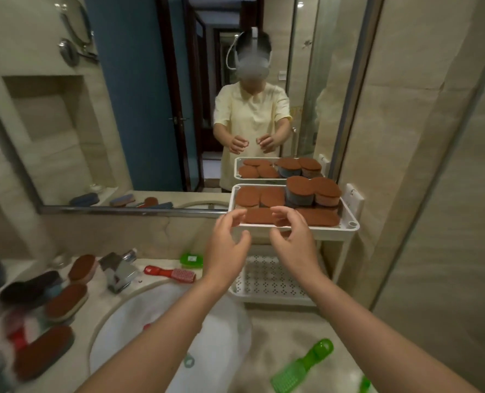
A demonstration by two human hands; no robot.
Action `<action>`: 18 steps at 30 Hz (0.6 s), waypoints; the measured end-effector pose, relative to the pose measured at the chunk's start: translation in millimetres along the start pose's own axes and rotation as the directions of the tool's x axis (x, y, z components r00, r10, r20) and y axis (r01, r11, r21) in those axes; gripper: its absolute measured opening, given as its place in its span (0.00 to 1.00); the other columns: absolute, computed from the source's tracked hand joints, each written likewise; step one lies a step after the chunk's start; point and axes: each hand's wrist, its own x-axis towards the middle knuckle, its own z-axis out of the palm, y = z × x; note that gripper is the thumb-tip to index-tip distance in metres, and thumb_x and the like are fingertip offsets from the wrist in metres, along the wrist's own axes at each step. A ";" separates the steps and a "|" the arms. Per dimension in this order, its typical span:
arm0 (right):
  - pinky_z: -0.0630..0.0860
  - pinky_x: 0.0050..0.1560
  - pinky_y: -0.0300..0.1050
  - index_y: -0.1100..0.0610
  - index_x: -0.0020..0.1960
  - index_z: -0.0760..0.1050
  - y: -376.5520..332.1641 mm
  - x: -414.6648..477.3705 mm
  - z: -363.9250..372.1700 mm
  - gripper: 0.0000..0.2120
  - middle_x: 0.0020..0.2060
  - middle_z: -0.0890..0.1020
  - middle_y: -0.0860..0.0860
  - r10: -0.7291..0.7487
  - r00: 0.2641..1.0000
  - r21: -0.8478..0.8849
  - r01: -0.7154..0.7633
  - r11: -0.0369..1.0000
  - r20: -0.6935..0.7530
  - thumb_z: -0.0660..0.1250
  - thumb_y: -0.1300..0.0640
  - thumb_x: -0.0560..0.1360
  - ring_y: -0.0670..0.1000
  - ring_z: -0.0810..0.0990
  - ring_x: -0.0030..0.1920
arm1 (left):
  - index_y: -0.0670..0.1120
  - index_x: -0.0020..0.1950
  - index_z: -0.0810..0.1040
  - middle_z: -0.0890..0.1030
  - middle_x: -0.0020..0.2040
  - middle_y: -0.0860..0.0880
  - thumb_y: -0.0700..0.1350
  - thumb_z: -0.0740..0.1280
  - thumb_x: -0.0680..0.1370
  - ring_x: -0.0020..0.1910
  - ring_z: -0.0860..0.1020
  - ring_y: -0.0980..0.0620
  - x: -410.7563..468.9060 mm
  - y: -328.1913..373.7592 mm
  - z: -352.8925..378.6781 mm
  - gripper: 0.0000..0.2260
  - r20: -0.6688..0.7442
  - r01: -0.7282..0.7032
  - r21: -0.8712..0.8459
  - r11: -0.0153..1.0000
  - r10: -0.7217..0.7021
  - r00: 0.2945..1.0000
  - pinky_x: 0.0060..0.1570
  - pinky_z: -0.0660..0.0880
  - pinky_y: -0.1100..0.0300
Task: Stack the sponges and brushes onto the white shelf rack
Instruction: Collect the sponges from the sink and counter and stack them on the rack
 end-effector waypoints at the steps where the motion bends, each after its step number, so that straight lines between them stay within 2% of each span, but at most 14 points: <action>1: 0.71 0.46 0.30 0.43 0.58 0.73 -3.2 -7.7 9.0 0.17 0.53 0.75 0.37 -0.007 1.000 0.015 0.006 1.000 0.023 0.64 0.61 0.74 0.36 0.74 0.51 | 0.59 0.63 0.72 0.74 0.58 0.63 0.43 0.65 0.76 0.58 0.72 0.67 -8.5 -4.6 -9.9 0.17 -0.017 0.018 0.017 1.000 -0.018 1.000 0.59 0.73 0.61; 5: 0.76 0.49 0.39 0.48 0.59 0.75 -16.5 -36.6 49.7 0.18 0.52 0.77 0.42 -0.028 0.994 0.084 0.019 0.996 0.108 0.65 0.64 0.73 0.40 0.76 0.50 | 0.60 0.61 0.73 0.75 0.58 0.63 0.43 0.65 0.76 0.57 0.74 0.65 -41.6 -25.6 -50.0 0.17 -0.107 0.108 0.064 0.992 -0.101 0.989 0.58 0.76 0.56; 7: 0.77 0.51 0.43 0.48 0.58 0.75 -23.2 -48.5 68.9 0.18 0.53 0.77 0.43 -0.030 0.987 0.091 0.016 0.996 0.158 0.65 0.64 0.73 0.41 0.77 0.51 | 0.61 0.59 0.74 0.76 0.57 0.62 0.43 0.65 0.75 0.55 0.76 0.63 -56.3 -35.0 -68.8 0.17 -0.151 0.155 0.049 0.987 -0.147 0.978 0.54 0.78 0.53; 8: 0.78 0.51 0.44 0.48 0.58 0.75 -26.8 -54.0 78.3 0.17 0.53 0.77 0.43 -0.034 0.982 0.091 0.018 0.996 0.188 0.65 0.64 0.73 0.41 0.76 0.51 | 0.62 0.58 0.74 0.76 0.56 0.62 0.43 0.65 0.75 0.54 0.77 0.64 -63.3 -38.9 -78.5 0.17 -0.177 0.171 0.051 0.984 -0.160 0.971 0.52 0.79 0.55; 11: 0.78 0.52 0.44 0.48 0.59 0.75 -37.5 -69.5 103.6 0.16 0.53 0.76 0.42 -0.045 0.959 0.116 0.012 0.993 0.279 0.66 0.60 0.74 0.41 0.77 0.52 | 0.69 0.52 0.72 0.76 0.55 0.63 0.45 0.64 0.74 0.51 0.76 0.69 -82.2 -48.2 -107.3 0.17 -0.245 0.219 0.083 0.972 -0.193 0.950 0.46 0.74 0.70; 12: 0.77 0.52 0.43 0.47 0.59 0.74 -40.6 -74.4 111.7 0.16 0.53 0.76 0.41 -0.047 0.952 0.127 0.009 0.992 0.302 0.66 0.59 0.74 0.40 0.76 0.52 | 0.71 0.52 0.71 0.76 0.55 0.64 0.46 0.64 0.74 0.51 0.75 0.70 -87.8 -51.9 -116.3 0.17 -0.265 0.241 0.093 0.966 -0.209 0.941 0.46 0.72 0.71; 16: 0.76 0.52 0.39 0.43 0.59 0.74 -49.5 -91.6 145.2 0.16 0.53 0.75 0.37 -0.038 0.923 0.128 -0.013 0.992 0.383 0.66 0.58 0.74 0.37 0.75 0.51 | 0.73 0.52 0.70 0.74 0.54 0.72 0.47 0.63 0.74 0.55 0.73 0.68 -108.8 -70.4 -147.7 0.18 -0.328 0.338 0.105 0.935 -0.289 0.899 0.50 0.73 0.66; 18: 0.76 0.53 0.41 0.41 0.59 0.73 -51.2 -99.7 162.4 0.17 0.53 0.75 0.36 -0.033 0.900 0.132 -0.027 0.991 0.434 0.65 0.57 0.73 0.39 0.75 0.53 | 0.71 0.53 0.70 0.74 0.54 0.70 0.45 0.64 0.75 0.56 0.74 0.65 -118.9 -80.4 -161.3 0.18 -0.362 0.377 0.115 0.919 -0.315 0.878 0.51 0.75 0.63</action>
